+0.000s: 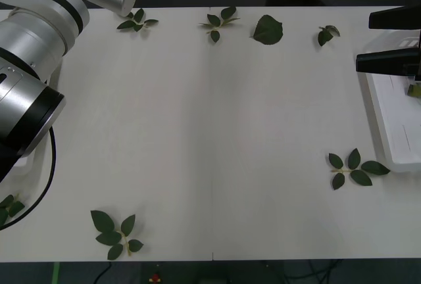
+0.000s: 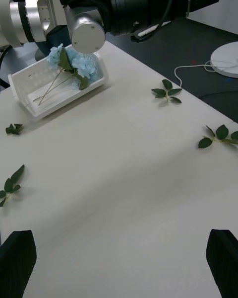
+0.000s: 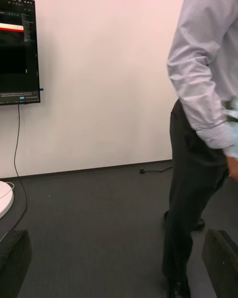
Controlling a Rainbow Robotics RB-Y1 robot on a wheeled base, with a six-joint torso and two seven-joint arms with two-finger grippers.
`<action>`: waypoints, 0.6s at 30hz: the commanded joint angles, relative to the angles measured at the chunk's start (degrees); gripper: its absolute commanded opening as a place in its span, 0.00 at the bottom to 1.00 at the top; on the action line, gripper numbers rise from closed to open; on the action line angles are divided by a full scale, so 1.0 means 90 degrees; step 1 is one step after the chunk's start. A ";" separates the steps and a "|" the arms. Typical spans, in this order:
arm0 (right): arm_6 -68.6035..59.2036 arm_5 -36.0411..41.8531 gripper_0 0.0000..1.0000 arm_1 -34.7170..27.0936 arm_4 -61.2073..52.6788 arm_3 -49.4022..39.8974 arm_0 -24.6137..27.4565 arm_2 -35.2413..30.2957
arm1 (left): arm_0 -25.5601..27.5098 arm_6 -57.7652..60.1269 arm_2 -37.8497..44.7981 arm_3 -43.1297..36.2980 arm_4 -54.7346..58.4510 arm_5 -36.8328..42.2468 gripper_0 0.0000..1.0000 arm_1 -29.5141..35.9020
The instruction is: Place the red flowers into the right box and the blue flowers into the left box. If a person shows an open palm, hand one flower to the person first, then continue sorting.
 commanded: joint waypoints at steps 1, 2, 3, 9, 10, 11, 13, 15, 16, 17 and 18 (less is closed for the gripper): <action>0.0159 0.0030 1.00 -0.0329 -0.0088 -0.0191 0.0052 -0.0190 | -0.0475 -0.0435 -0.0093 -0.0037 -0.0063 -0.0087 1.00 -0.0098; 0.0159 0.0030 1.00 -0.0339 -0.0088 -0.0201 0.0062 -0.0190 | -0.0475 -0.0435 -0.0093 -0.0037 -0.0063 -0.0087 1.00 -0.0098; 0.0159 0.0021 1.00 -0.0329 -0.0088 -0.0201 0.0052 -0.0190 | -0.0475 -0.0435 -0.0093 -0.0037 -0.0063 -0.0087 1.00 -0.0098; 0.0159 0.0011 1.00 -0.0329 -0.0088 -0.0201 0.0052 -0.0190 | -0.0269 -0.0415 -0.0132 -0.0164 -0.0121 -0.0262 1.00 -0.0177; 0.0159 0.0011 1.00 -0.0339 -0.0098 -0.0201 0.0052 -0.0190 | -0.0279 -0.0396 -0.0132 -0.0223 -0.0131 -0.0233 1.00 -0.0138; 0.0159 0.0011 1.00 -0.0329 -0.0108 -0.0191 0.0052 -0.0190 | -0.0279 -0.0386 -0.0132 -0.0330 -0.0121 -0.0126 1.00 -0.0098; 0.0150 0.0011 1.00 -0.0329 -0.0117 -0.0201 0.0052 -0.0190 | -0.0279 -0.0376 -0.0132 -0.0672 -0.0092 0.0236 1.00 0.0009; 0.0159 0.0011 1.00 -0.0329 -0.0117 -0.0201 0.0052 -0.0190 | -0.0269 -0.0318 -0.0015 -0.1268 -0.0014 0.0978 1.00 0.0126; 0.0150 0.0011 1.00 -0.0329 -0.0127 -0.0191 0.0062 -0.0190 | -0.0269 -0.0298 0.0161 -0.1776 0.0006 0.1642 1.00 0.0195; 0.0159 0.0011 1.00 -0.0329 -0.0147 -0.0191 0.0062 -0.0190 | -0.0269 -0.0288 0.0346 -0.2215 0.0015 0.2316 1.00 0.0243; 0.0159 0.0011 1.00 -0.0329 -0.0156 -0.0201 0.0052 -0.0190 | -0.0269 -0.0298 0.0600 -0.2850 0.0035 0.3292 1.00 0.0312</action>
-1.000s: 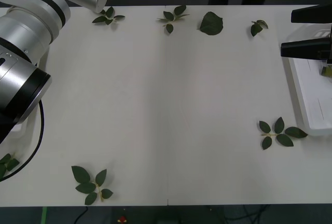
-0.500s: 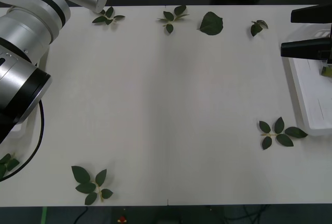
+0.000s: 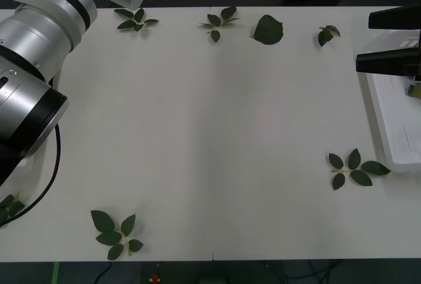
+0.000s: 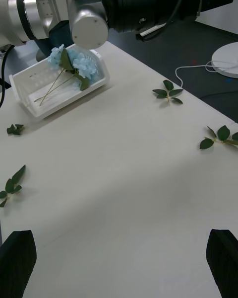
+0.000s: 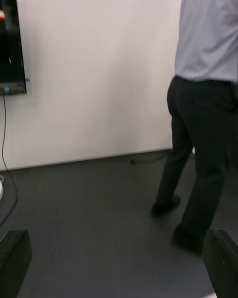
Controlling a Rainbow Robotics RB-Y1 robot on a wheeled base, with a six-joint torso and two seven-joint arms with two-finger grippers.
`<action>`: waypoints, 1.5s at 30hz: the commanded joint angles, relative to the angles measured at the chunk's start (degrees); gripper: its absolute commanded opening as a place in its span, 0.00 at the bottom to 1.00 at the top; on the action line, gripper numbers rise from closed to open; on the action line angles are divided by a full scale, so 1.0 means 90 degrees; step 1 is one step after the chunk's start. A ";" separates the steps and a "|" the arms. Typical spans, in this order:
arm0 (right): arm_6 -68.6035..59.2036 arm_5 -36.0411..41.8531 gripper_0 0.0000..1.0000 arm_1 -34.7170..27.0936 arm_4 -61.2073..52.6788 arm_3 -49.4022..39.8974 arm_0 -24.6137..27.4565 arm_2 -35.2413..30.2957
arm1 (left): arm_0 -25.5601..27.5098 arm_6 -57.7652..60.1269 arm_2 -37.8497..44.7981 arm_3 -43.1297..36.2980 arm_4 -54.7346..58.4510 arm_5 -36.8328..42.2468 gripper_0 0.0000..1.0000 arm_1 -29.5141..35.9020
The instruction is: Place the red flowers into the right box and the blue flowers into the left box. If a person shows an open palm, hand one flower to the person first, then continue sorting.
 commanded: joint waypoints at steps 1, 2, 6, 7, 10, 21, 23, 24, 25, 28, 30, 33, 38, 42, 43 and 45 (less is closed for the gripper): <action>0.0159 0.0011 1.00 -0.0329 -0.0127 -0.0194 0.0062 -0.0189 | -0.0271 -0.0298 0.0775 -0.2216 0.0084 0.2551 1.00 0.0381; 0.0159 0.0011 1.00 -0.0339 -0.0127 -0.0194 0.0052 -0.0189 | -0.0271 -0.0318 0.1078 -0.2841 0.0103 0.3508 1.00 0.0439; 0.0159 0.0011 1.00 -0.0329 -0.0127 -0.0194 0.0062 -0.0189 | -0.0085 -0.0435 0.1879 -0.4579 0.0562 0.5744 1.00 0.0537; 0.0159 0.0011 1.00 -0.0329 -0.0127 -0.0194 0.0062 -0.0189 | 0.0032 -0.0532 0.2035 -0.4941 0.0719 0.6017 1.00 0.0556; 0.0159 0.0011 1.00 -0.0329 -0.0127 -0.0194 0.0062 -0.0189 | 0.0725 -0.1060 0.2719 -0.6308 0.1432 0.6740 1.00 0.0566; 0.0159 0.0011 1.00 -0.0329 -0.0127 -0.0194 0.0062 -0.0189 | 0.3821 -0.2847 0.5072 -0.9872 0.4801 0.8820 1.00 0.0547; 0.0159 0.0011 1.00 -0.0329 -0.0127 -0.0194 0.0062 -0.0189 | 0.4241 -0.3218 0.5482 -1.0038 0.5484 0.9299 1.00 0.0478; 0.0159 0.0011 1.00 -0.0329 -0.0127 -0.0194 0.0062 -0.0189 | 0.4436 -0.3443 0.5717 -1.0048 0.5904 0.9592 1.00 0.0420; 0.0159 0.0011 1.00 -0.0329 -0.0127 -0.0194 0.0062 -0.0189 | 0.4573 -0.3599 0.5873 -0.9980 0.6246 0.9826 1.00 0.0390; 0.0159 0.0011 1.00 -0.0329 -0.0127 -0.0194 0.0062 -0.0189 | 0.4954 -0.4156 0.6195 -0.9413 0.7486 1.0578 1.00 0.0302; 0.0159 0.0011 1.00 -0.0329 -0.0127 -0.0194 0.0062 -0.0189 | 0.5110 -0.4448 0.6244 -0.9101 0.7906 1.0842 1.00 0.0293; 0.0159 0.0011 1.00 -0.0329 -0.0127 -0.0194 0.0062 -0.0189 | 0.5305 -0.5259 0.6264 -0.8535 0.8355 1.1291 1.00 0.0283; 0.0159 0.0011 1.00 -0.0329 -0.0127 -0.0194 0.0062 -0.0189 | 0.5462 -0.6216 0.6273 -0.7968 0.8219 1.1984 1.00 0.0283; 0.0159 0.0011 1.00 -0.0329 -0.0127 -0.0194 0.0062 -0.0189 | 0.5471 -0.6841 0.6234 -0.7685 0.8209 1.2019 1.00 0.0283; 0.0159 0.0011 1.00 -0.0329 -0.0127 -0.0194 0.0062 -0.0189 | 0.5471 -0.6929 0.6215 -0.7675 0.8209 1.2019 1.00 0.0283; 0.0159 0.0011 1.00 -0.0329 -0.0127 -0.0194 0.0062 -0.0189 | 0.5462 -0.7017 0.6166 -0.7675 0.8189 1.2019 1.00 0.0283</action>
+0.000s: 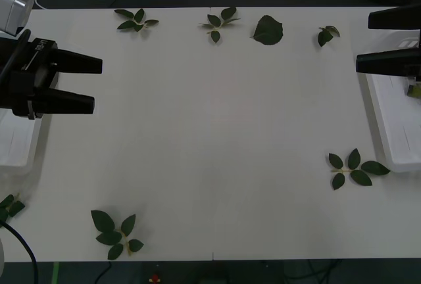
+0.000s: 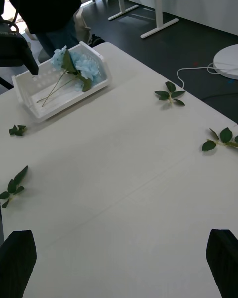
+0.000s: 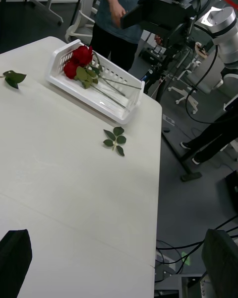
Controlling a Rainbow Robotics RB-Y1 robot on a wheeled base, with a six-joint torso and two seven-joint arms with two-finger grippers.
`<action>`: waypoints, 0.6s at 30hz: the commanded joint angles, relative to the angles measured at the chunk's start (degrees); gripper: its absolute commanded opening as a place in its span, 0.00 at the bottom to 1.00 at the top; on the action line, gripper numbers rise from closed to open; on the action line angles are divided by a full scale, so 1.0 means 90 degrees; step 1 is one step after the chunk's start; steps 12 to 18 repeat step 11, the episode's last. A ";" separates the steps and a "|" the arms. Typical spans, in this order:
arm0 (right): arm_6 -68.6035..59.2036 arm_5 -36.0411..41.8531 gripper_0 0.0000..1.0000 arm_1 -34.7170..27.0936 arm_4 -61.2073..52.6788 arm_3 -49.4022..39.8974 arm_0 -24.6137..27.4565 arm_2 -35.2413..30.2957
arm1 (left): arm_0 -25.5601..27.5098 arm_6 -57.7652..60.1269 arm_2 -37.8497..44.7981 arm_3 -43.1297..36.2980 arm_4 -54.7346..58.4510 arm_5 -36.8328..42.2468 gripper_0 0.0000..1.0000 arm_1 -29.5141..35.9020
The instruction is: Place the red flowers into the right box and the blue flowers into the left box. If a person shows an open palm, hand one flower to the person first, then continue sorting.
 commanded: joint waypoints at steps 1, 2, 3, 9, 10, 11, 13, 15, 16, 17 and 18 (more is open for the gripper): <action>0.0159 0.0011 1.00 -0.0329 -0.0073 -0.0156 0.0047 -0.0175 | 0.0073 -0.1112 -0.0040 -0.0002 -0.0045 0.0055 1.00 -0.0039; 0.0159 0.0011 1.00 -0.0329 -0.0073 -0.0156 0.0047 -0.0175 | 0.0073 -0.1161 -0.0050 -0.0002 -0.0055 0.0055 1.00 -0.0039; 0.0159 0.0011 1.00 -0.0329 -0.0073 -0.0156 0.0047 -0.0175 | 0.0073 -0.1171 -0.0060 -0.0002 -0.0055 0.0055 1.00 -0.0039; 0.0159 0.0011 1.00 -0.0329 -0.0073 -0.0156 0.0047 -0.0175 | 0.0073 -0.1210 -0.0235 -0.0012 -0.0162 -0.0038 1.00 0.0000; 0.0159 0.0011 1.00 -0.0329 -0.0073 -0.0156 0.0047 -0.0175 | 0.0073 -0.1210 -0.0235 -0.0012 -0.0162 -0.0038 1.00 0.0000; 0.0159 0.0011 1.00 -0.0329 -0.0073 -0.0156 0.0047 -0.0175 | 0.0073 -0.1210 -0.0235 -0.0012 -0.0162 -0.0038 1.00 0.0000; 0.0159 0.0011 1.00 -0.0329 -0.0073 -0.0156 0.0047 -0.0175 | 0.0073 -0.1210 -0.0235 -0.0012 -0.0162 -0.0038 1.00 0.0000; 0.0159 0.0011 1.00 -0.0329 -0.0073 -0.0156 0.0047 -0.0175 | 0.0073 -0.1210 -0.0235 -0.0012 -0.0162 -0.0038 1.00 0.0000; 0.0159 0.0011 1.00 -0.0329 -0.0073 -0.0156 0.0047 -0.0175 | 0.0073 -0.1210 -0.0235 -0.0012 -0.0162 -0.0038 1.00 0.0000; 0.0159 0.0011 1.00 -0.0329 -0.0073 -0.0156 0.0047 -0.0175 | 0.0073 -0.1210 -0.0235 -0.0012 -0.0162 -0.0038 1.00 0.0000; 0.0159 0.0011 1.00 -0.0329 -0.0073 -0.0156 0.0047 -0.0175 | 0.0073 -0.1210 -0.0235 -0.0012 -0.0162 -0.0038 1.00 0.0000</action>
